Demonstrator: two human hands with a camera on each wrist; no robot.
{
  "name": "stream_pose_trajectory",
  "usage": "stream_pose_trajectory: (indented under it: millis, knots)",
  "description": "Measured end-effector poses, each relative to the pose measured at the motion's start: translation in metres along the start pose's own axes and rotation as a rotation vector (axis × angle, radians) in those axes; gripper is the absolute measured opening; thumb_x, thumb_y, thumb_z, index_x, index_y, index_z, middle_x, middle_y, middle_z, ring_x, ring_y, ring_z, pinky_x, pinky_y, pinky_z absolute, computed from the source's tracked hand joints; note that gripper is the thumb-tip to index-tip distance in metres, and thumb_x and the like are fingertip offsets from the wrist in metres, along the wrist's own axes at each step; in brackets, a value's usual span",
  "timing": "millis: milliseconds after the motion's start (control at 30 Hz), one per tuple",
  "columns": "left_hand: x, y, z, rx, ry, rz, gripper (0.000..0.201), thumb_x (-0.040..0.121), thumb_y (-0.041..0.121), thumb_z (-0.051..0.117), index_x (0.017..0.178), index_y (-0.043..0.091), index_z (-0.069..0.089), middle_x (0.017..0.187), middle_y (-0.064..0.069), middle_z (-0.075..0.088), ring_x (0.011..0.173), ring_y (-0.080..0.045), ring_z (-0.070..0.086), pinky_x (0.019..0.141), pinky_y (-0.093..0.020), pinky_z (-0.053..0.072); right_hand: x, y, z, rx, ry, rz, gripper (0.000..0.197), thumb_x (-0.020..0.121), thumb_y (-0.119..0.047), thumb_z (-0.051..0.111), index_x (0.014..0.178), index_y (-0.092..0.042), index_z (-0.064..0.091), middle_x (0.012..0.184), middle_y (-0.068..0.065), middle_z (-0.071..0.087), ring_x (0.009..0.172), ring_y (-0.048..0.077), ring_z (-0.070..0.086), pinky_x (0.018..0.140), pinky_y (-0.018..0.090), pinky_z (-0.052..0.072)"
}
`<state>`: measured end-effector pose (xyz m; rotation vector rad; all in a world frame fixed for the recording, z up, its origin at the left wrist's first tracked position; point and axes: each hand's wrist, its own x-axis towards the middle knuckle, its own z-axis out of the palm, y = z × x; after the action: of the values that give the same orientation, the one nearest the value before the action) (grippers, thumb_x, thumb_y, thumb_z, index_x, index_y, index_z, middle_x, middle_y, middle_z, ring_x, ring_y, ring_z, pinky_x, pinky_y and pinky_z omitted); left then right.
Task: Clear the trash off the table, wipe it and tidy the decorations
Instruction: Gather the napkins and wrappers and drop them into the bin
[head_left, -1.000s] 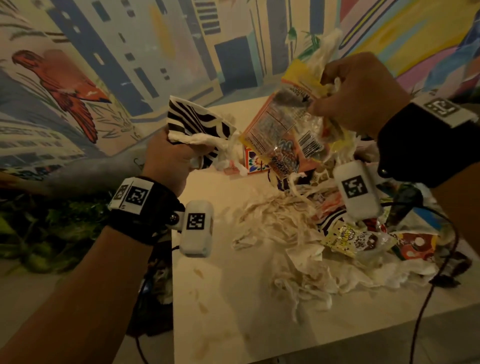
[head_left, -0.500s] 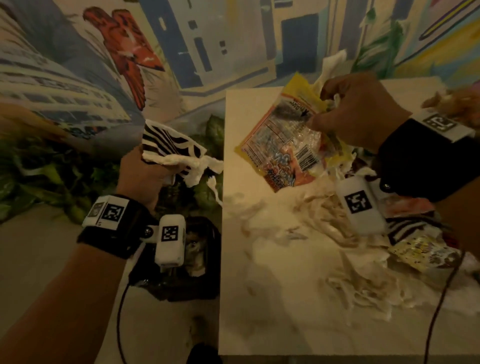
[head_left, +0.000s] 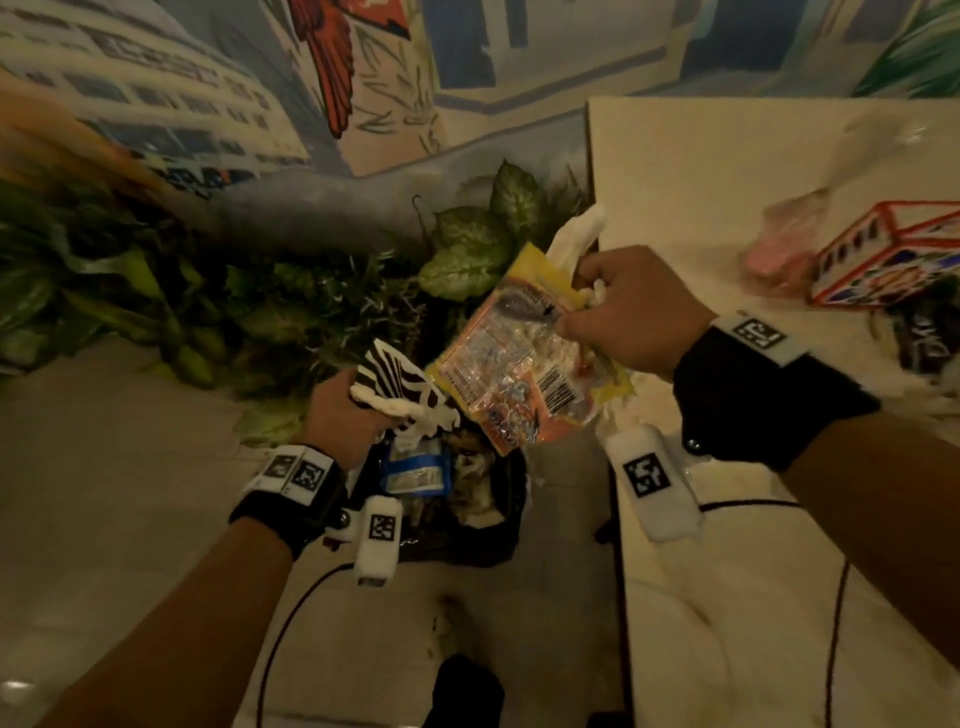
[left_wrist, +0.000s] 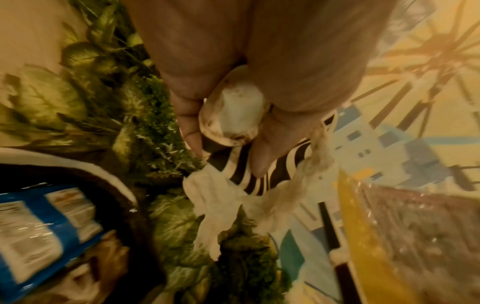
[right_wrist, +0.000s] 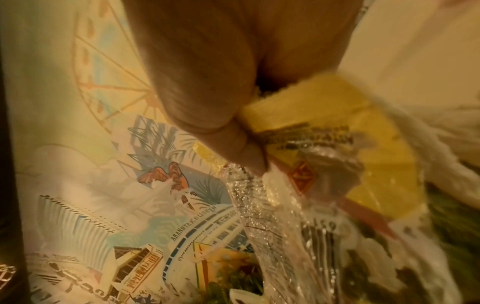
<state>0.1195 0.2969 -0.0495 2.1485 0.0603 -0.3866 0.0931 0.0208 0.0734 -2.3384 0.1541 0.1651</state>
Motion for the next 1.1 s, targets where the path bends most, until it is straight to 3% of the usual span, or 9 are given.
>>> stream_pose_trajectory:
  millis: [167,300,367,467,633,700,733,933,1100]
  knots:
    - [0.033,-0.085,0.029,0.286,-0.117,-0.145,0.026,0.080,0.023,0.072,0.101,0.009,0.065,0.097,-0.011,0.067,0.090,-0.026,0.061,0.071,-0.030,0.043,0.031,0.015,0.090,0.048,-0.082,0.186,0.020,0.074,-0.005,0.066,0.064,-0.009,0.049,0.064,0.008,0.049,0.059,0.017,0.045,0.057,0.028,0.034]
    - [0.055,-0.138,0.057,0.401,-0.248,-0.284,0.040,0.091,0.038,0.056,0.124,0.014,0.056,0.117,-0.008,0.062,0.107,-0.028,0.058,0.077,-0.030,0.042,0.044,0.045,0.156,0.104,-0.131,0.347,0.014,0.076,-0.012,0.066,0.078,0.001,0.060,0.074,0.014,0.058,0.069,0.022,0.053,0.060,0.029,0.040]
    - [0.064,-0.162,0.068,0.421,-0.265,-0.357,0.042,0.097,0.046,0.039,0.123,0.018,0.056,0.110,-0.010,0.065,0.092,-0.030,0.059,0.072,-0.030,0.044,0.046,0.063,0.187,0.145,-0.159,0.419,0.016,0.077,-0.015,0.069,0.076,0.000,0.061,0.069,0.006,0.053,0.066,0.018,0.050,0.055,0.025,0.036]
    - [0.075,-0.187,0.079,0.465,-0.306,-0.432,0.028,0.096,0.037,0.045,0.099,0.015,0.063,0.086,-0.008,0.063,0.086,-0.030,0.057,0.075,-0.033,0.049,0.047,0.093,0.227,0.188,-0.160,0.544,0.019,0.074,-0.008,0.067,0.065,-0.013,0.051,0.064,0.003,0.048,0.062,0.017,0.046,0.053,0.025,0.034]
    - [0.082,-0.205,0.090,0.486,-0.374,-0.515,0.049,0.088,0.015,0.060,0.134,0.004,0.046,0.131,-0.018,0.055,0.111,-0.029,0.056,0.082,-0.028,0.045,0.050,0.126,0.275,0.308,-0.135,0.682,0.022,0.074,-0.006,0.070,0.063,-0.014,0.052,0.068,0.004,0.056,0.062,0.017,0.053,0.057,0.024,0.040]
    - [0.084,-0.218,0.093,0.452,-0.378,-0.567,0.067,0.091,0.018,0.057,0.147,0.006,0.023,0.137,-0.017,0.048,0.116,-0.030,0.053,0.087,-0.031,0.042,0.051,0.136,0.291,0.342,-0.129,0.716,0.011,0.074,-0.007,0.070,0.080,-0.008,0.061,0.084,0.008,0.059,0.074,0.020,0.055,0.065,0.026,0.042]
    - [0.085,-0.222,0.093,0.421,-0.369,-0.606,0.072,0.091,0.019,0.055,0.150,0.008,0.016,0.136,-0.016,0.049,0.110,-0.030,0.054,0.082,-0.031,0.042,0.053,0.141,0.298,0.340,-0.129,0.739,0.020,0.074,-0.007,0.069,0.093,-0.004,0.062,0.090,0.009,0.059,0.079,0.020,0.056,0.068,0.026,0.042]
    - [0.083,-0.224,0.066,0.353,-0.237,-0.501,0.038,0.085,0.013,0.056,0.122,0.010,0.053,0.119,-0.012,0.060,0.108,-0.032,0.057,0.081,-0.026,0.043,0.058,0.160,0.340,0.404,-0.110,0.846,0.027,0.070,-0.009,0.073,0.096,-0.010,0.066,0.093,0.009,0.068,0.089,0.029,0.065,0.086,0.047,0.055]
    - [0.075,-0.218,0.047,0.335,-0.128,-0.411,0.025,0.083,0.003,0.057,0.106,0.007,0.065,0.113,-0.015,0.065,0.106,-0.032,0.059,0.082,-0.024,0.043,0.051,0.167,0.354,0.359,-0.360,0.835,0.043,0.081,-0.029,0.072,0.117,-0.009,0.060,0.110,0.008,0.064,0.092,0.025,0.063,0.085,0.039,0.054]
